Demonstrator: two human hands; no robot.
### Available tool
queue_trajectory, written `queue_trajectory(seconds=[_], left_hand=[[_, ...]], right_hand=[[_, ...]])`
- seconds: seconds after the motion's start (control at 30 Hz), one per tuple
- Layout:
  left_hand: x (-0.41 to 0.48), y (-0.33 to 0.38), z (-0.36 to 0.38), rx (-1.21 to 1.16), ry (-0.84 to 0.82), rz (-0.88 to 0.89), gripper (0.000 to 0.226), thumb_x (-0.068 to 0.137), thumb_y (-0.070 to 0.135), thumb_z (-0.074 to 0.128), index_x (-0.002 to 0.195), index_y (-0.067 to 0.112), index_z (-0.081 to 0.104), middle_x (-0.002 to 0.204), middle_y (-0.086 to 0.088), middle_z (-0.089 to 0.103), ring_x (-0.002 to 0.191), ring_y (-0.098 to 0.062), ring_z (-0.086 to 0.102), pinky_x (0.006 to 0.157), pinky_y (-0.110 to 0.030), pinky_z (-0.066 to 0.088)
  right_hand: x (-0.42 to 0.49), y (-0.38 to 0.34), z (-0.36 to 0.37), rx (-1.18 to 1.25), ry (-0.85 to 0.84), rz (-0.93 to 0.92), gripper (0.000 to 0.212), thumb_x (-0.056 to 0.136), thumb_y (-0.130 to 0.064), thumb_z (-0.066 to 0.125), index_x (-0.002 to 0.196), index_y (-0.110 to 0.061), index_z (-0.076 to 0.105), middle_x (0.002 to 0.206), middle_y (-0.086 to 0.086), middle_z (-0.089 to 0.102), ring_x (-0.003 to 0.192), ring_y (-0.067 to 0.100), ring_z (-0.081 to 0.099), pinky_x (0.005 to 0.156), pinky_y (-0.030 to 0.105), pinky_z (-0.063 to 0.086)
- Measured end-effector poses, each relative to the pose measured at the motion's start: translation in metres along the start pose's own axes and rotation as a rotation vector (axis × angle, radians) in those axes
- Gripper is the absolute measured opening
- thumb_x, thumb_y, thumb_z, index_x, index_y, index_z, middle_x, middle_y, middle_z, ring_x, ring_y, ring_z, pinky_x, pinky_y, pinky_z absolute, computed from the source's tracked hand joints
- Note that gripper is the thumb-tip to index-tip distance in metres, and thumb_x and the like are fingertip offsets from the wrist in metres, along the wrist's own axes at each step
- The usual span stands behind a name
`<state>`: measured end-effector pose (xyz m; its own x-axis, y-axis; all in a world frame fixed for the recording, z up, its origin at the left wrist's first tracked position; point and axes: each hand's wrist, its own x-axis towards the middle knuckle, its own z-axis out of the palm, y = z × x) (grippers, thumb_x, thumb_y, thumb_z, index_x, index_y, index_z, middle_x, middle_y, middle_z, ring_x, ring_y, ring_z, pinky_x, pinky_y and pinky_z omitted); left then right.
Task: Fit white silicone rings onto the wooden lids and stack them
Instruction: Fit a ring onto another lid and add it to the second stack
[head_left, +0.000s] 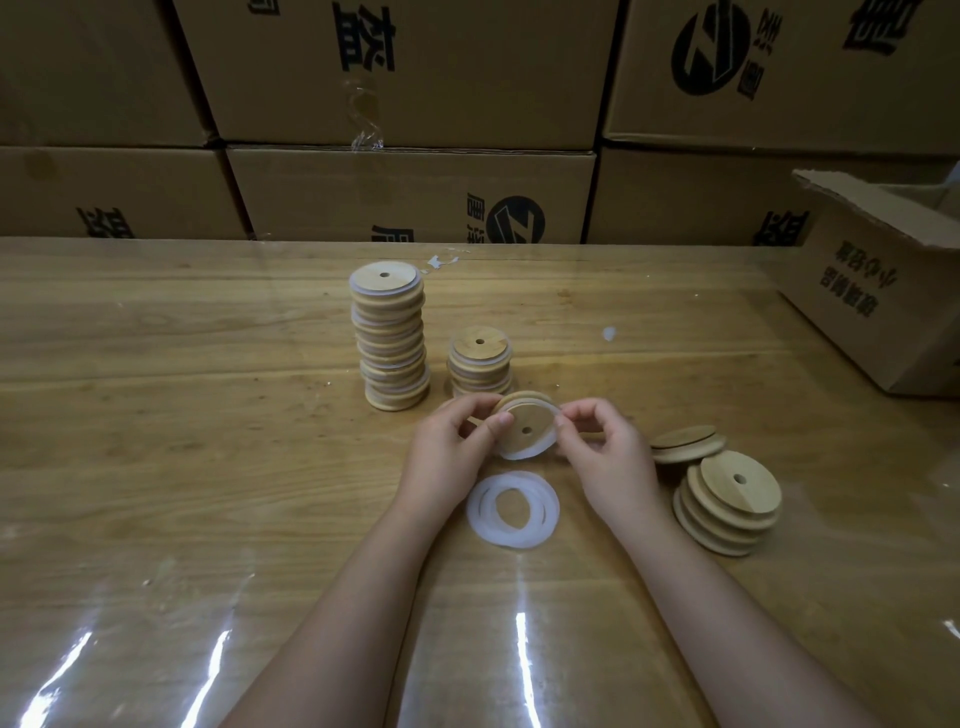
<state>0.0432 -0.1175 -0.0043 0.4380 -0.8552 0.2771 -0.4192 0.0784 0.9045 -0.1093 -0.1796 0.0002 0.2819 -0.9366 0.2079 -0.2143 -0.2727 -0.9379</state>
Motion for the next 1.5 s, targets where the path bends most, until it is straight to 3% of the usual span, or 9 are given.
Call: queue_trajectory(seconds=[0.17, 0.5, 0.7, 0.97, 1.03, 1.17, 1.27, 1.37, 1.5], left_hand=[[0.0, 0.001, 0.0, 0.0, -0.001, -0.015, 0.013, 0.086, 0.021, 0.065, 0.094, 0.03, 0.068, 0.084, 0.002, 0.067, 0.069, -0.013, 0.065, 0.066, -0.031, 0.055], [0.0, 0.002, 0.0, 0.021, 0.007, -0.022, 0.013, 0.086, 0.02, 0.065, 0.099, 0.021, 0.069, 0.087, -0.002, 0.068, 0.065, -0.015, 0.065, 0.066, -0.033, 0.056], [-0.001, 0.002, -0.001, 0.033, 0.01, -0.017, 0.011, 0.087, 0.021, 0.065, 0.096, 0.028, 0.067, 0.085, 0.0, 0.067, 0.064, -0.015, 0.065, 0.067, -0.038, 0.056], [-0.002, 0.006, -0.001, 0.049, 0.014, -0.058, 0.019, 0.089, 0.023, 0.062, 0.105, 0.015, 0.067, 0.09, -0.006, 0.067, 0.071, -0.023, 0.064, 0.073, -0.044, 0.054], [-0.003, 0.008, -0.002, 0.059, 0.028, -0.035, 0.021, 0.087, 0.022, 0.064, 0.106, 0.015, 0.067, 0.092, -0.006, 0.066, 0.068, -0.018, 0.06, 0.07, -0.036, 0.053], [-0.005, 0.011, -0.001, 0.07, 0.039, 0.087, 0.03, 0.082, 0.015, 0.069, 0.111, 0.019, 0.065, 0.096, 0.002, 0.063, 0.064, 0.001, 0.049, 0.063, -0.009, 0.038], [-0.006, 0.011, 0.0, 0.068, 0.014, 0.137, 0.025, 0.083, 0.017, 0.07, 0.105, 0.027, 0.065, 0.095, 0.011, 0.064, 0.074, 0.008, 0.052, 0.067, -0.007, 0.037], [-0.006, 0.009, -0.001, 0.062, 0.055, 0.166, 0.03, 0.083, 0.015, 0.07, 0.095, 0.04, 0.058, 0.089, 0.017, 0.061, 0.072, 0.011, 0.051, 0.065, -0.007, 0.037], [-0.004, 0.007, 0.001, 0.104, 0.06, 0.172, 0.021, 0.084, 0.017, 0.069, 0.101, 0.027, 0.061, 0.09, 0.017, 0.06, 0.069, 0.009, 0.05, 0.065, -0.006, 0.036]], right_hand=[[0.001, 0.0, 0.0, 0.044, -0.005, 0.038, 0.008, 0.085, -0.018, 0.064, 0.082, -0.025, 0.063, 0.084, -0.001, 0.068, 0.08, 0.023, 0.067, 0.079, 0.048, 0.054], [0.003, 0.001, 0.0, 0.039, -0.012, 0.065, 0.002, 0.086, -0.017, 0.062, 0.086, -0.016, 0.064, 0.082, 0.001, 0.068, 0.081, 0.023, 0.066, 0.081, 0.048, 0.053], [0.004, 0.002, -0.001, 0.004, -0.045, 0.059, 0.004, 0.086, -0.018, 0.062, 0.083, -0.021, 0.063, 0.08, 0.0, 0.066, 0.079, 0.025, 0.065, 0.079, 0.046, 0.053], [0.004, 0.005, 0.001, 0.013, -0.06, 0.041, 0.013, 0.084, -0.017, 0.063, 0.075, -0.027, 0.061, 0.075, -0.006, 0.064, 0.079, 0.021, 0.064, 0.078, 0.05, 0.054], [0.003, 0.005, 0.001, 0.017, -0.066, 0.028, 0.013, 0.084, -0.018, 0.063, 0.075, -0.028, 0.061, 0.075, -0.007, 0.064, 0.078, 0.02, 0.064, 0.077, 0.05, 0.054], [0.001, 0.004, 0.0, 0.023, -0.078, -0.032, 0.017, 0.085, -0.016, 0.064, 0.076, -0.03, 0.062, 0.076, -0.009, 0.066, 0.077, 0.014, 0.064, 0.076, 0.038, 0.056], [0.001, 0.004, 0.001, 0.051, -0.095, -0.042, 0.019, 0.085, -0.014, 0.064, 0.076, -0.03, 0.061, 0.077, -0.01, 0.065, 0.077, 0.013, 0.064, 0.074, 0.033, 0.055], [0.001, 0.005, 0.002, 0.047, -0.119, -0.045, 0.017, 0.084, -0.014, 0.066, 0.078, -0.029, 0.061, 0.078, -0.011, 0.065, 0.076, 0.007, 0.063, 0.075, 0.031, 0.055], [0.002, 0.008, 0.003, 0.039, -0.091, -0.05, 0.018, 0.083, -0.014, 0.066, 0.075, -0.03, 0.06, 0.084, -0.011, 0.067, 0.079, 0.007, 0.064, 0.074, 0.029, 0.055]])
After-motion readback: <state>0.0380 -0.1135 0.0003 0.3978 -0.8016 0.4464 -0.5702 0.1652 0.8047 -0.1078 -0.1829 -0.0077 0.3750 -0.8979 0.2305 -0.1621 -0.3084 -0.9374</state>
